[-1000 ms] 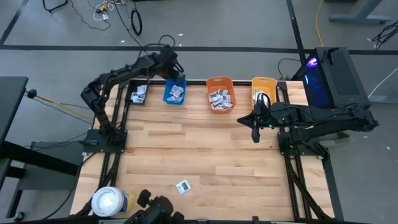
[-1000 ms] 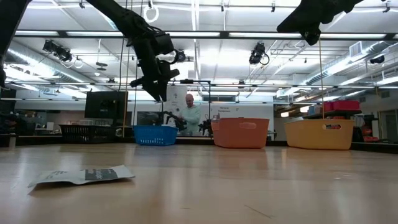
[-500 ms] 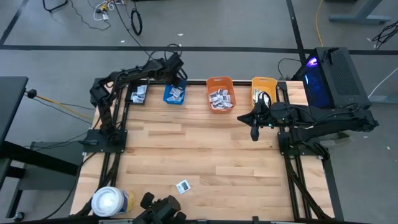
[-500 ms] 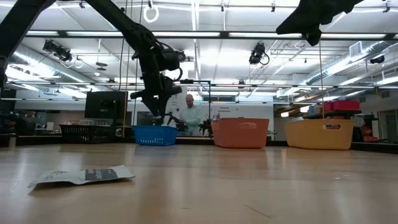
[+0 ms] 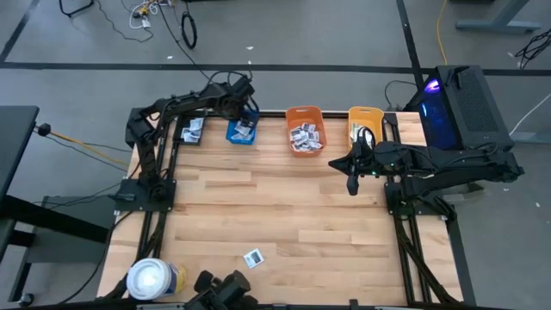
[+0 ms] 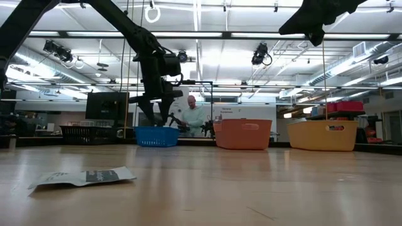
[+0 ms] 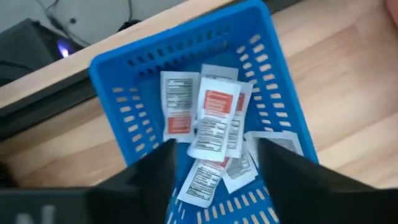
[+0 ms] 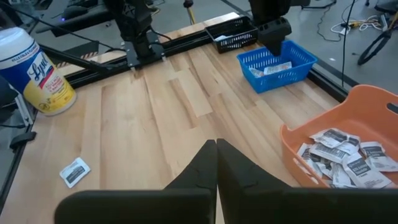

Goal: Pick & Place First Aid Supplies
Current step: Put the ointment pack into the blue bin, then put the towelette pack into the orange bin

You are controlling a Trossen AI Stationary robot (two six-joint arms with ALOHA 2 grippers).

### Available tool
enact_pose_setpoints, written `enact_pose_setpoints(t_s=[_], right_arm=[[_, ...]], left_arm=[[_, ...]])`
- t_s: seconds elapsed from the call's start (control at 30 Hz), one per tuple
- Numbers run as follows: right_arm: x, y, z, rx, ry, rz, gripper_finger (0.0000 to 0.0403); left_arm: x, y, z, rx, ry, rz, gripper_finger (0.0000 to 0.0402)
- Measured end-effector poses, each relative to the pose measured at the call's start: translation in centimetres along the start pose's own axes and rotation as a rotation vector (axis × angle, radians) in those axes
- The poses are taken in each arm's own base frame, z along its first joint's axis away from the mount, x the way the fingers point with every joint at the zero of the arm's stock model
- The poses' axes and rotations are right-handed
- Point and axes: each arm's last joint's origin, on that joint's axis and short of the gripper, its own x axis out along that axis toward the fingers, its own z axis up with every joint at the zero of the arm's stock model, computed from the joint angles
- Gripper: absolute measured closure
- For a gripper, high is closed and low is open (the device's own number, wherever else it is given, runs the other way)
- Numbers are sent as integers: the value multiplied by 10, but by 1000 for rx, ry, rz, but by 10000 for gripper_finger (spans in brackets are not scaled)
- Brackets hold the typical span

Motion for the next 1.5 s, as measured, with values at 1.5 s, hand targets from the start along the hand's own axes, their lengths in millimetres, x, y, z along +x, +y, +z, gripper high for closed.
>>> enact_pose_setpoints(t_s=[1.5], right_arm=[[0, 1, 0, 11, 8, 27, 398]], left_arm=[[-152, -180, -226, 867, 9, -290, 71]])
